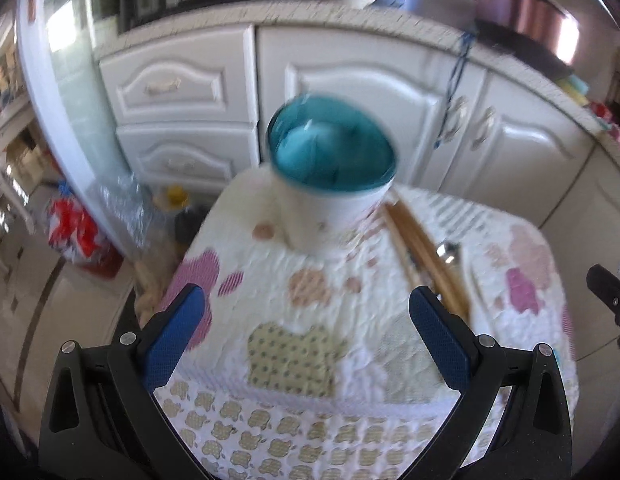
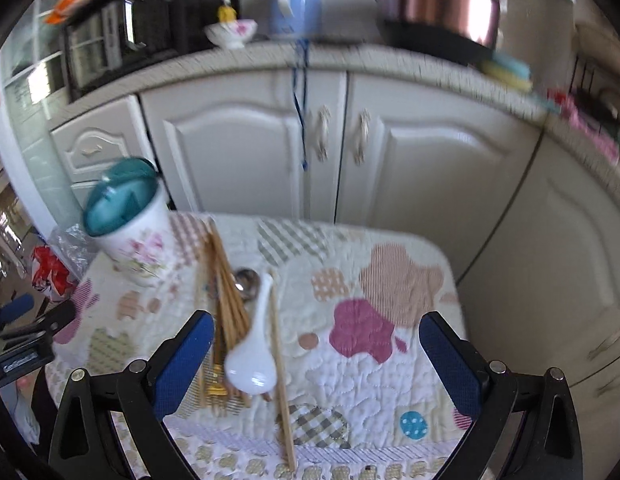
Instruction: Organize utensils
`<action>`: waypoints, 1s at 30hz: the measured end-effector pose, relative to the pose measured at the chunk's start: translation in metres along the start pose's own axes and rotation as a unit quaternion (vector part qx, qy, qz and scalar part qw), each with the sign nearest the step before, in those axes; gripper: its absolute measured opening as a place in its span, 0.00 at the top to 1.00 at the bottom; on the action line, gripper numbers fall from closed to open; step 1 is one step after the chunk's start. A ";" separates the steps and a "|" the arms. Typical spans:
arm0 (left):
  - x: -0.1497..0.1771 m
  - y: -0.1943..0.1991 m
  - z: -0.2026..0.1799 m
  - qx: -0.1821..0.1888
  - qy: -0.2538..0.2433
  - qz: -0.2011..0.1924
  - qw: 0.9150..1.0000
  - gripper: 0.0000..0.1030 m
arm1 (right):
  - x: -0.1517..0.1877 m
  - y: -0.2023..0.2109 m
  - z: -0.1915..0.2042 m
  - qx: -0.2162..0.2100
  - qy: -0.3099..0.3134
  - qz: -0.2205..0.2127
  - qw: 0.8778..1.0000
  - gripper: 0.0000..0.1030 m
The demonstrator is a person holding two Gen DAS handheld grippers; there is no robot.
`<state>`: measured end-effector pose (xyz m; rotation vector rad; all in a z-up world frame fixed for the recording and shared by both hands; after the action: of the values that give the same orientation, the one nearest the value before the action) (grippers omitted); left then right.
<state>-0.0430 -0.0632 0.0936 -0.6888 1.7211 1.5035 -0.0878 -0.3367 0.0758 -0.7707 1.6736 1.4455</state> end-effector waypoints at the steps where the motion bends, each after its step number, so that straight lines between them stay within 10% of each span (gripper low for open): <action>1: -0.008 0.005 -0.003 0.002 -0.004 -0.010 1.000 0.00 | -0.005 0.004 0.001 0.001 0.002 -0.004 1.000 0.01; 30: -0.050 0.005 -0.024 -0.004 -0.004 -0.065 0.998 0.01 | -0.049 0.010 0.000 0.002 -0.042 -0.038 0.998 0.01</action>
<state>-0.0216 -0.0892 0.1381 -0.7823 1.6320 1.4233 -0.0712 -0.3372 0.1232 -0.7538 1.5672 1.4028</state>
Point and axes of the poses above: each gripper's, at about its wrist camera, not at the fingertips, and y roughly against the way its jaws point, z to its left, x to its underside, the point moved 8 cm from there along -y, roughly the way its jaws point, and after that the axes turned 12 degrees about -z, right-handed, at the moved point
